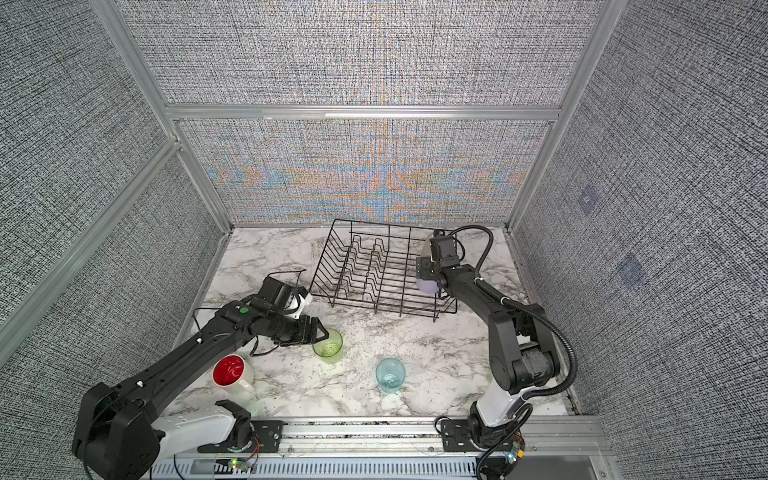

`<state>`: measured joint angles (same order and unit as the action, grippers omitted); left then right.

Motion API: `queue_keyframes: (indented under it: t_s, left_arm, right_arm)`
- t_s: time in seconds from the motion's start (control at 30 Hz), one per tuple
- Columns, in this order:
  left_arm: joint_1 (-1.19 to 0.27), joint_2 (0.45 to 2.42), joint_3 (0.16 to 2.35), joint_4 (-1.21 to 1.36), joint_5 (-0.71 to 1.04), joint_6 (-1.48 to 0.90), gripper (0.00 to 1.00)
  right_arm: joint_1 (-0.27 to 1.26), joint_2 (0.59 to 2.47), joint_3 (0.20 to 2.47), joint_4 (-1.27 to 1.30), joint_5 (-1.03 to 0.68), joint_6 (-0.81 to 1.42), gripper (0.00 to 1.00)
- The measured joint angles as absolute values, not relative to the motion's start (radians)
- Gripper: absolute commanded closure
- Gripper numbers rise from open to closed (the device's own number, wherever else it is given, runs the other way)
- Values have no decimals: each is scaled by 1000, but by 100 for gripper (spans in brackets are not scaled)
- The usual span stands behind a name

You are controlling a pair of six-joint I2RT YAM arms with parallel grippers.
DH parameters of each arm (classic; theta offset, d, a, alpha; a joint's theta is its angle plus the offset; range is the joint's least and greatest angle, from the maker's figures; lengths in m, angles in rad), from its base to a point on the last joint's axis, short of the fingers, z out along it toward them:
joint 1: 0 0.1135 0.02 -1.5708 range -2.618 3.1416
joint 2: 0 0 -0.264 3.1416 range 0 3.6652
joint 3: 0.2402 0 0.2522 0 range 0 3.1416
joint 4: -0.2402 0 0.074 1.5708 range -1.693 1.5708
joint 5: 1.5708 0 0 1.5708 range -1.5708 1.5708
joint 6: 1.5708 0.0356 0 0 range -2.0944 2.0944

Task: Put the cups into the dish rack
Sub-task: 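Lower the lavender cup into the rack with right gripper while left reaches clear cup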

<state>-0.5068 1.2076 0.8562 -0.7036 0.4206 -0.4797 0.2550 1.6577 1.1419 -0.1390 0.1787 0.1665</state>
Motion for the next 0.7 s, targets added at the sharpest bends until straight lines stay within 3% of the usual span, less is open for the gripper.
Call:
queue_keyframes:
  t_s: [0.4,0.5,0.63,0.7]
  left_arm:
    - [-543,1195,801,-725,373,-491,29]
    - [-554,1187,780,-724,355,-506,33]
    - [-556,1225,774,-719,310,-518,49]
    - [-560,1259,779,-707,292,-518,52]
  right_arm:
    - [255,1364,1113,-258,186,225,10]
    - [255,1292,1078,-277,182,226,10]
    - [255,1211,1055,-302,175,241,10]
    - [255,1174,1040,-304,170,253,10]
